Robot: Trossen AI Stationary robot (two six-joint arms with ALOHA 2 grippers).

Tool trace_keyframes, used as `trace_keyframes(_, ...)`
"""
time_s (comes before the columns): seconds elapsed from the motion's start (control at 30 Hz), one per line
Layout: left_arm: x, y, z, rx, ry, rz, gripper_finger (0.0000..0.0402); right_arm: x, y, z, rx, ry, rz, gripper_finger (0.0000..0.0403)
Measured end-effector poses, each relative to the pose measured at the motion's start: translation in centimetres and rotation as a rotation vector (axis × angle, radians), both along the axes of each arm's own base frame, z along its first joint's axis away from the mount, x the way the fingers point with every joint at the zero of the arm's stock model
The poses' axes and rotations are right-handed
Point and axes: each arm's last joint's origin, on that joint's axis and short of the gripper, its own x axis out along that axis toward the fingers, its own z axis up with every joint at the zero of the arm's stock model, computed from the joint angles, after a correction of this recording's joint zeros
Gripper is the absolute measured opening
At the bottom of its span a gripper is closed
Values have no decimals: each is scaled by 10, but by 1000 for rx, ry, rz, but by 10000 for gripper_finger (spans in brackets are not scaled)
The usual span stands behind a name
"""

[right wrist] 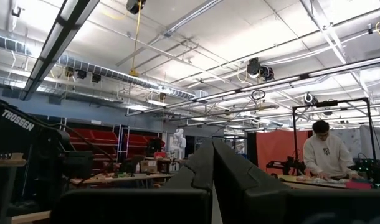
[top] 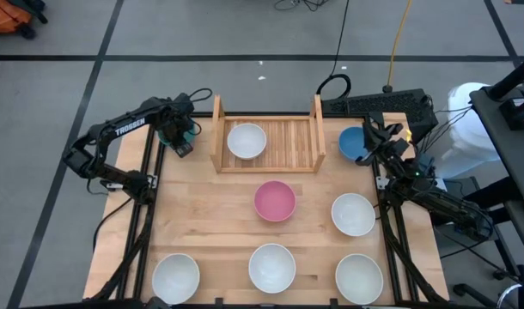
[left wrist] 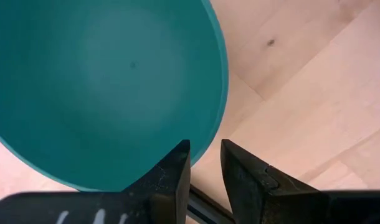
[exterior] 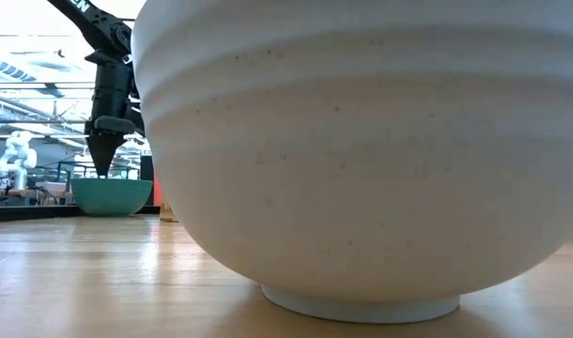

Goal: Place and stack bowls onto a shelf
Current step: Stack the green bowl on top of the white bowl on the shelf

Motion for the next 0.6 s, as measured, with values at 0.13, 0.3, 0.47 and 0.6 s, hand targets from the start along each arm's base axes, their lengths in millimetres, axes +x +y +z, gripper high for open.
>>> trace_keyframes(0.13, 1, 2, -4, -15, 11, -15, 95, 0, 0, 0, -1, -2, 0, 0)
trace_keyframes(0.3, 5, 8, -16, -53, 39, -17, 95, 0, 0, 0, -2, -4, 0, 0)
trace_keyframes(0.47, 12, 18, -25, -17, 16, -18, 95, -1, 1, 2, -11, -17, 0, 0)
trace_keyframes(0.6, 14, 21, -32, -25, 37, -24, 95, -2, 1, 3, -22, -35, -1, 0)
